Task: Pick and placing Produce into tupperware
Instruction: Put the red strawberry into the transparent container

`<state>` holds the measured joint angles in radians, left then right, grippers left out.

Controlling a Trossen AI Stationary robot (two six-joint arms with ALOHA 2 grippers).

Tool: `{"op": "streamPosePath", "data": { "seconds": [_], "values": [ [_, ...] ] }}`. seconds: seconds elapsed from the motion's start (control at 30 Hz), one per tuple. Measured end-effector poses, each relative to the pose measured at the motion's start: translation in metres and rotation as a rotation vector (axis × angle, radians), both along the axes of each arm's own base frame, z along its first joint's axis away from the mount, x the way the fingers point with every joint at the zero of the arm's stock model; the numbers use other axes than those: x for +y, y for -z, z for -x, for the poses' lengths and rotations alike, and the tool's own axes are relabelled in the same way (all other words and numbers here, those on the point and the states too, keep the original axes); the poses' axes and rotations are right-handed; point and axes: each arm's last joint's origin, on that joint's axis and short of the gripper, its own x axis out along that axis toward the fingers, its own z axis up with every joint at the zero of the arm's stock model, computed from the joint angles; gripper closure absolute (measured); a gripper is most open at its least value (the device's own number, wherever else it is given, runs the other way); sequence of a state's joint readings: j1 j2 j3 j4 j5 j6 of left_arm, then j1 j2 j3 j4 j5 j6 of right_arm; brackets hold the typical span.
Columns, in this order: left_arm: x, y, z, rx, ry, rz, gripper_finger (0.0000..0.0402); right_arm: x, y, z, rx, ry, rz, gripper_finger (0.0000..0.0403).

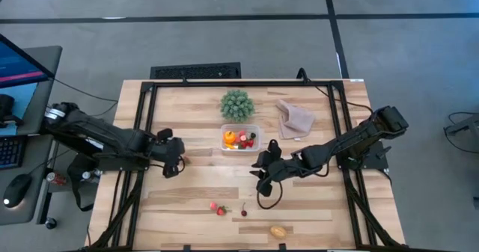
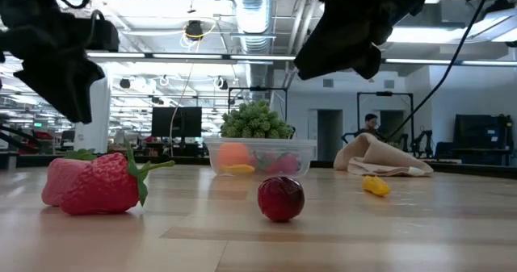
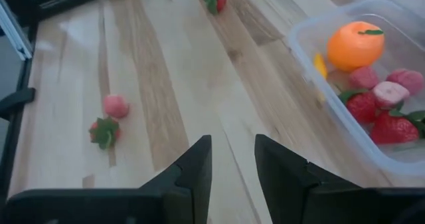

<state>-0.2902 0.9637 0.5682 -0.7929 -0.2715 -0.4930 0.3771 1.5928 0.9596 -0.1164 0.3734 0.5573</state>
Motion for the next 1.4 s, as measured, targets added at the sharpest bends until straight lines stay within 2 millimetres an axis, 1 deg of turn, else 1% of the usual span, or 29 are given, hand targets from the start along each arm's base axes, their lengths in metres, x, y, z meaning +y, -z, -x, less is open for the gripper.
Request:
{"op": "streamPosePath", "data": {
  "seconds": [0.17, 0.27, 0.6, 0.8, 0.93, 1.2, 1.3, 1.4],
  "values": [
    [0.0, 0.009, -0.009, 0.042, -0.014, 0.03, 0.0231, 0.0, 0.001, 0.001, 0.012, -0.001, 0.001, 0.0293],
    [-0.002, 0.014, -0.015, 0.06, 0.009, 0.03, 0.0231, 0.0, 0.001, 0.001, 0.019, -0.002, 0.004, 0.0284],
    [-0.004, 0.022, -0.022, 0.1, 0.072, -0.012, 0.0231, 0.0, 0.003, 0.003, 0.04, -0.004, 0.01, 0.0216],
    [-0.005, 0.028, -0.025, 0.131, 0.092, -0.018, 0.0229, -0.001, 0.004, 0.003, 0.048, -0.003, 0.014, 0.0193],
    [-0.005, 0.033, -0.027, 0.157, 0.084, -0.021, 0.0212, -0.001, 0.004, 0.003, 0.054, -0.008, 0.022, 0.0189],
    [-0.007, 0.045, -0.032, 0.216, 0.072, -0.031, 0.0162, -0.001, 0.005, 0.004, 0.064, -0.009, 0.027, 0.0193],
    [-0.007, 0.049, -0.034, 0.231, 0.072, -0.034, 0.0151, -0.001, 0.005, 0.004, 0.064, -0.009, 0.027, 0.0193],
    [-0.008, 0.054, -0.036, 0.244, 0.072, -0.038, 0.015, -0.001, 0.005, 0.004, 0.064, -0.009, 0.027, 0.0193]
  ]
}}
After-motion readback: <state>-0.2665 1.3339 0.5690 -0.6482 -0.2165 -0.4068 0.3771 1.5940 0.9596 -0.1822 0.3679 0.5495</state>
